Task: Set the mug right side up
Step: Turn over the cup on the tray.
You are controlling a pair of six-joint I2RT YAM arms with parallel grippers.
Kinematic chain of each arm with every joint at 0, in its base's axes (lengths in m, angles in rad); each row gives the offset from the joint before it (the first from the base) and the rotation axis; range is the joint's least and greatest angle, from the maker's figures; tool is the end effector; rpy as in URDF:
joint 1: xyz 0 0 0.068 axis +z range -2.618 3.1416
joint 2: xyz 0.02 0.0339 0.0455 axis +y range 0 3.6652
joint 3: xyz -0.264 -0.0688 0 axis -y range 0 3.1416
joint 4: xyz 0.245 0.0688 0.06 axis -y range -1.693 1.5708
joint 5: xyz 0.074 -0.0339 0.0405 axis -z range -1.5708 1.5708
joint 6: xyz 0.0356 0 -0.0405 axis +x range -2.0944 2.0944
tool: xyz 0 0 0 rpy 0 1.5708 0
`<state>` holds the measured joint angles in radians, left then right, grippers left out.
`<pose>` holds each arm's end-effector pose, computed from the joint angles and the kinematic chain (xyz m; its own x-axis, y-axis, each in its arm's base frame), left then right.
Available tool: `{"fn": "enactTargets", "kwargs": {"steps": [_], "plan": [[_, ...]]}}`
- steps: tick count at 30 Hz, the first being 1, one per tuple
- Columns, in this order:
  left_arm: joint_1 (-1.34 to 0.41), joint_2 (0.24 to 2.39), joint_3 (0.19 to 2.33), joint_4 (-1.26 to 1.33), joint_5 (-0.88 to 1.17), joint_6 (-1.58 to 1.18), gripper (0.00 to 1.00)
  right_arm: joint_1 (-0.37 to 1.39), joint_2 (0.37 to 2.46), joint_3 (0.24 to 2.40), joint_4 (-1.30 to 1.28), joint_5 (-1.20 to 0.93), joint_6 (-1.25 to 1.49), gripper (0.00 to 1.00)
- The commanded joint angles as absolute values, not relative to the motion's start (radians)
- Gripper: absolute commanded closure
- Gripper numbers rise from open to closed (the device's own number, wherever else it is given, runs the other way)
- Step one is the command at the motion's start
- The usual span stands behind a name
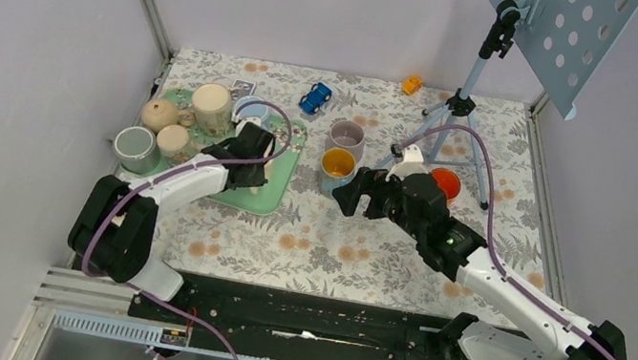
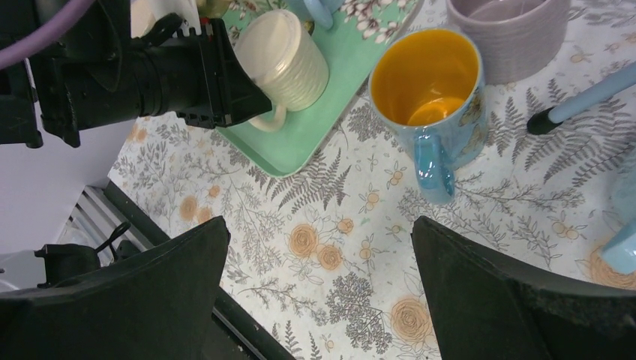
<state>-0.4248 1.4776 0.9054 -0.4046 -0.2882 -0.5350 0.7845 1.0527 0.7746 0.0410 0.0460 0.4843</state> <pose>0.2724 -0.1121 0.2045 -0.7771 -0.1850 -0.6016 -0.1697 0.9820 -0.0827 0.1765 0.1739 0.3076 -0.4610 0.1970 -0.8653 -0.5192 0.7309 0.4430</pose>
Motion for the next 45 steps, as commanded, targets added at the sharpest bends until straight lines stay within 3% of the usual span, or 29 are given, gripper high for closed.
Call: {"fn": "enactTargets", "kwargs": {"steps": [1, 15, 35, 45], "plan": [[-0.431, 1.383, 0.874, -0.312, -0.269, -0.592, 1.0, 0.785, 1.077, 0.81, 0.064, -0.017, 0.506, 0.0], [-0.43, 1.181, 0.783, -0.18, -0.191, -0.758, 1.0, 0.784, 1.144, 0.813, 0.121, -0.109, 0.594, 0.0], [-0.405, 1.1, 0.757, -0.051, 0.055, -1.088, 1.0, 0.784, 1.339, 0.859, 0.27, -0.301, 0.827, 0.0], [-0.352, 1.033, 0.746, -0.011, 0.123, -1.195, 1.0, 0.785, 1.496, 0.926, 0.384, -0.404, 1.009, 0.08]]}}
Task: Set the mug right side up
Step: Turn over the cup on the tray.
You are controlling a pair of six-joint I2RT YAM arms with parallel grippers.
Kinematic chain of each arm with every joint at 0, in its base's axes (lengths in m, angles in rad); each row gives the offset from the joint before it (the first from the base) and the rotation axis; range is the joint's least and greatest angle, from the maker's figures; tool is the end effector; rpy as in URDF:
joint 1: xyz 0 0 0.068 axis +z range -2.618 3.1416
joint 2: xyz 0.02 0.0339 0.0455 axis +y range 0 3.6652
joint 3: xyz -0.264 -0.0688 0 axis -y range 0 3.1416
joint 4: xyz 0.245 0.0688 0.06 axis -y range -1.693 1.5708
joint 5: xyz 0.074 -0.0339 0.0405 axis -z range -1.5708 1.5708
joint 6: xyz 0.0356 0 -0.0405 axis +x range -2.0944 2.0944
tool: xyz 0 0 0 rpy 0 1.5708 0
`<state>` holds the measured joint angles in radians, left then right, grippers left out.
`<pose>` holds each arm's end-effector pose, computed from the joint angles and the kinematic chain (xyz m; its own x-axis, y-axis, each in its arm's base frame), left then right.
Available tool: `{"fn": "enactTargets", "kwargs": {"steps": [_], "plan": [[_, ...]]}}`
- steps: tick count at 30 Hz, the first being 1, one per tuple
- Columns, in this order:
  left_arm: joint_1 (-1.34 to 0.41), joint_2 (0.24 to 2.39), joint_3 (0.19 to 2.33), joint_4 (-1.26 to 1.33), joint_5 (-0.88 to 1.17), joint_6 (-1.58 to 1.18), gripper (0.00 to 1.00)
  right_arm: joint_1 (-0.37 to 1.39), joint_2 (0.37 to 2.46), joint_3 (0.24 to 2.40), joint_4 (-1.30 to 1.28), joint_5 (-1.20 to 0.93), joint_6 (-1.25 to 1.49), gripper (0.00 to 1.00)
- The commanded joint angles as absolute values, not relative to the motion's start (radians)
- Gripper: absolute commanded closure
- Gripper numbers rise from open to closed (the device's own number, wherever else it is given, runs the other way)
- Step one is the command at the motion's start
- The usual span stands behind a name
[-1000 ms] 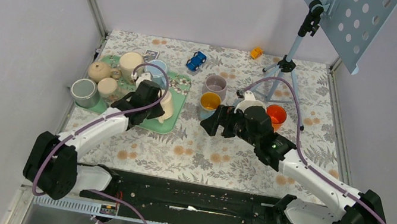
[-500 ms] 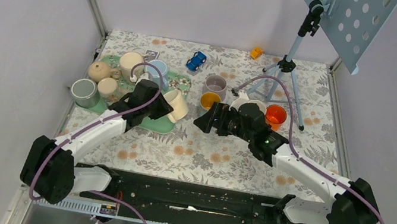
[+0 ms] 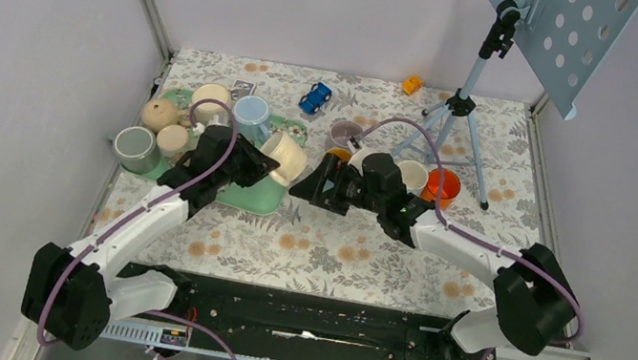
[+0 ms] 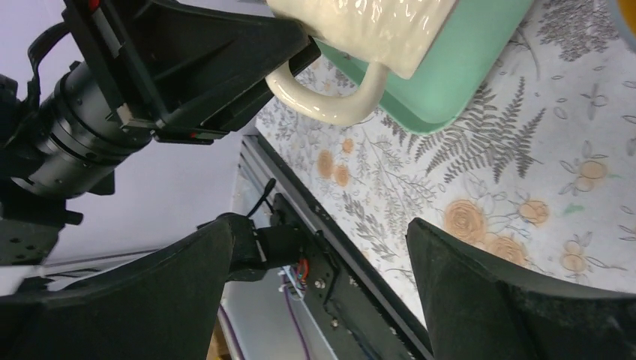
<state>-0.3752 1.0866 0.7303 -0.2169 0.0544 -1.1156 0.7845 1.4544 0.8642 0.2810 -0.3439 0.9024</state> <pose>0.2223 -0.0896 0.2585 -0.5887 -0.7320 -0.3429 -0.2737 0.5796 -0.7676 0.2242 0.2407 0.2565 -0.8338 0.2116 -0.5098 -0.3840 0.4410 0.8112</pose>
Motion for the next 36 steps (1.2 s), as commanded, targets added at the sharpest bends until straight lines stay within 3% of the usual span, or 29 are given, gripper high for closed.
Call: {"fn": "enactTargets", "kwargs": {"steps": [1, 10, 36], "plan": [[-0.346, 1.031, 0.743, -0.004, 0.148, -1.208, 1.0, 0.785, 1.507, 0.931, 0.398, -0.406, 1.03, 0.08], [-0.305, 1.03, 0.669, 0.156, 0.279, -1.347, 1.0, 0.785, 1.584, 0.936, 0.512, -0.388, 1.2, 0.18], [-0.262, 0.939, 0.538, 0.37, 0.364, -1.541, 1.0, 0.77, 1.723, 0.891, 0.839, -0.369, 1.509, 0.41]]}}
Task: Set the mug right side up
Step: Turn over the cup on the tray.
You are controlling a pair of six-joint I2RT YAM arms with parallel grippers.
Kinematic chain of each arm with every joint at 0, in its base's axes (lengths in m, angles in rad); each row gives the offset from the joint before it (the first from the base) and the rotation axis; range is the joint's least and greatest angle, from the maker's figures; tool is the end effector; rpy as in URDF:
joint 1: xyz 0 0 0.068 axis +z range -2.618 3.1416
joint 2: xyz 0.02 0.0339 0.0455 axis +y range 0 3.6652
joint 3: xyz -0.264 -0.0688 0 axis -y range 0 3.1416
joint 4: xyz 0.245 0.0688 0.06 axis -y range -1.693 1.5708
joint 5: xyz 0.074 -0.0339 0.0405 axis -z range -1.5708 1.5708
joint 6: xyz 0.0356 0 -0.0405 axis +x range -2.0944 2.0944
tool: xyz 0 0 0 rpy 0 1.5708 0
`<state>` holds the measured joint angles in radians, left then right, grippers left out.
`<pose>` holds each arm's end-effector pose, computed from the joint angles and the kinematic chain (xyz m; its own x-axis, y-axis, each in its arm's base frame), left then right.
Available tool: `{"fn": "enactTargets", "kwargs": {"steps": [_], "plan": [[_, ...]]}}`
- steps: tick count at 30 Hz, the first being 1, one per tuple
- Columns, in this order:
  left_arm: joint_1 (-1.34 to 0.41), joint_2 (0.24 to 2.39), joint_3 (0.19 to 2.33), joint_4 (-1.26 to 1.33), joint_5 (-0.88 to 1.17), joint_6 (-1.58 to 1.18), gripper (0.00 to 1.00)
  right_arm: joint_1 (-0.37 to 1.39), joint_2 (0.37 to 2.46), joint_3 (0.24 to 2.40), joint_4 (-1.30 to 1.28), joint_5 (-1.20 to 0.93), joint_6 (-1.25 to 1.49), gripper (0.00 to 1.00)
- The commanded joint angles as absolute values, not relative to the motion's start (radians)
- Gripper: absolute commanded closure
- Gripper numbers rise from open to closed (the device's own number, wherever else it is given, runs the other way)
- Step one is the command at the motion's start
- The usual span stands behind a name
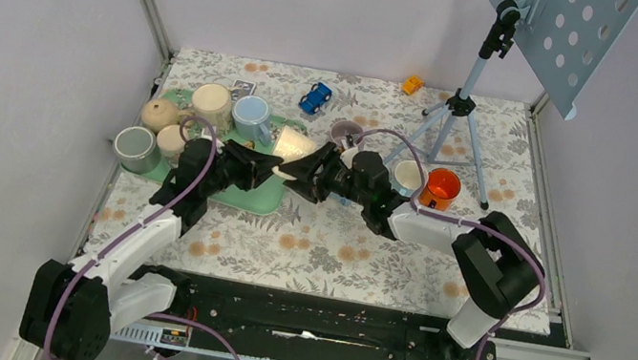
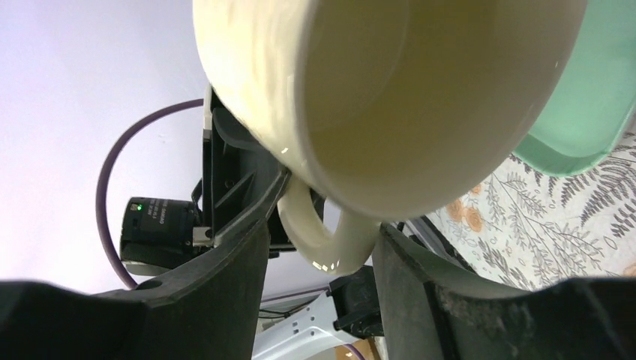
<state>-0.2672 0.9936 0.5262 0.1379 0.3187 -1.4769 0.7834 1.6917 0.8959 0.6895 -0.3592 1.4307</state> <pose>0.2128 -0.0698 0.2430 -0.5636 -0.8260 0.0122 -0.2604 0.1636 -0.9515 0.2553 0.2720 0.2311 -0.9099 0.4021 -0.1019 -0.0524 0.1323 0.9898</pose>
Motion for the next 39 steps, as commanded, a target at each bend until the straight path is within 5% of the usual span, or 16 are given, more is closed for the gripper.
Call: {"fn": "enactTargets", "kwargs": {"steps": [1, 8, 24, 27, 32, 39], "plan": [[-0.262, 0.937, 0.535, 0.374, 0.369, -1.546, 1.0, 0.767, 1.728, 0.889, 0.861, -0.371, 1.522, 0.43], [-0.262, 0.908, 0.496, 0.407, 0.391, -1.594, 1.0, 0.759, 1.719, 0.881, 0.899, -0.347, 1.548, 0.53], [-0.262, 0.898, 0.463, 0.399, 0.469, -1.583, 1.0, 0.759, 1.666, 0.897, 0.868, -0.345, 1.467, 1.0], [-0.262, 0.904, 0.455, 0.405, 0.486, -1.565, 0.99, 0.759, 1.643, 0.914, 0.808, -0.339, 1.411, 1.0], [-0.262, 0.901, 0.462, 0.35, 0.493, -1.511, 0.68, 0.76, 1.593, 0.955, 0.664, -0.318, 1.299, 1.0], [-0.262, 0.913, 0.457, 0.34, 0.488, -1.481, 0.55, 0.761, 1.545, 1.007, 0.511, -0.288, 1.166, 1.0]]}}
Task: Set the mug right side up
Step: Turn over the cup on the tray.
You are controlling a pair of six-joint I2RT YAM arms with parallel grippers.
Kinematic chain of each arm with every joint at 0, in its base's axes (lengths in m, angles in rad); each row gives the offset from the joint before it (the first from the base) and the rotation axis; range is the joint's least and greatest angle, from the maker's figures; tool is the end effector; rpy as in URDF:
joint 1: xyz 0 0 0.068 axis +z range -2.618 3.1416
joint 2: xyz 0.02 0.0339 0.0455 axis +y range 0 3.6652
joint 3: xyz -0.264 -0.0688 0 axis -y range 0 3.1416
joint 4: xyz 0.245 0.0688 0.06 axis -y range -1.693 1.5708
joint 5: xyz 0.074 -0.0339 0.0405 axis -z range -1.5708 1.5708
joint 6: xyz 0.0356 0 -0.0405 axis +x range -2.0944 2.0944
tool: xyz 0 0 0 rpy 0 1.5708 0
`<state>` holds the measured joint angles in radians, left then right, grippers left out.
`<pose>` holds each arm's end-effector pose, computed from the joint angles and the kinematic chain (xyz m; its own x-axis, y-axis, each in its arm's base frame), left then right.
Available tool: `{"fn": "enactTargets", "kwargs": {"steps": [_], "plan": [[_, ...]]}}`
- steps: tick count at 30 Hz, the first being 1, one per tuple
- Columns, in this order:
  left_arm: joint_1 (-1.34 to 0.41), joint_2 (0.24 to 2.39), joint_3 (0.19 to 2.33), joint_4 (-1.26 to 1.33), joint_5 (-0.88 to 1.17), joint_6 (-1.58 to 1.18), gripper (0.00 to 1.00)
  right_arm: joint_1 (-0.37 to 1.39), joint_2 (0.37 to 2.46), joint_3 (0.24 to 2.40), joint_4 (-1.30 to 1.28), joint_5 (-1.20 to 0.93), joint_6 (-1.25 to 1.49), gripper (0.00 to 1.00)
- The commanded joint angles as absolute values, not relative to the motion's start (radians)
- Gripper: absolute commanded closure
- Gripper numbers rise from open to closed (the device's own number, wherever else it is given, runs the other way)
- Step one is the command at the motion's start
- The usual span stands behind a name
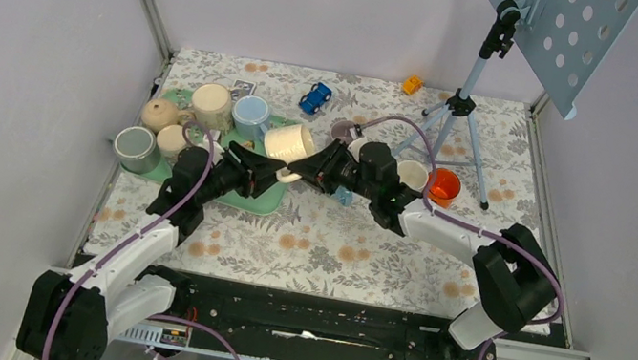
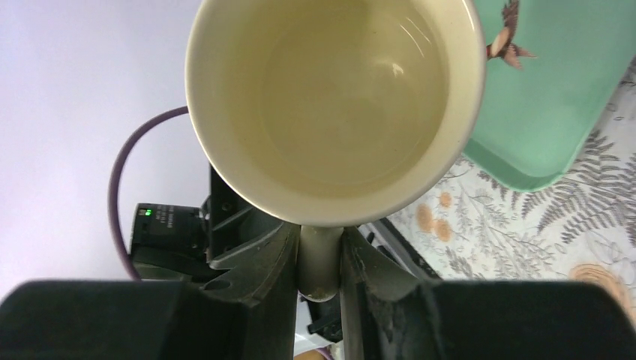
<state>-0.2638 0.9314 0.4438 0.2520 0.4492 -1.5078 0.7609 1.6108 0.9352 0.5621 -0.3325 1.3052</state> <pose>0.1989 -0.0697 0.2388 -0.6554 -0.7542 0.0399 -0.1845 0.1086 -0.9768 0.2572 0.2610 0.2587 -0.8771 0.4243 -0.2251 -0.1536 0.1963 0.9684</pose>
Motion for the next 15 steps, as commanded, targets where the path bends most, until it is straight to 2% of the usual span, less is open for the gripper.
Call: {"fn": "enactTargets", "kwargs": {"steps": [1, 9, 15], "plan": [[-0.262, 0.915, 0.457, 0.339, 0.487, -1.479, 0.53, 0.761, 1.541, 1.013, 0.497, -0.29, 1.154, 1.0], [-0.262, 0.92, 0.471, 0.292, 0.48, -1.431, 0.47, 0.761, 1.517, 1.055, 0.382, -0.269, 1.047, 1.0], [-0.262, 0.917, 0.499, 0.25, 0.472, -1.382, 0.3, 0.761, 1.5, 1.096, 0.287, -0.25, 0.982, 1.0]]}}
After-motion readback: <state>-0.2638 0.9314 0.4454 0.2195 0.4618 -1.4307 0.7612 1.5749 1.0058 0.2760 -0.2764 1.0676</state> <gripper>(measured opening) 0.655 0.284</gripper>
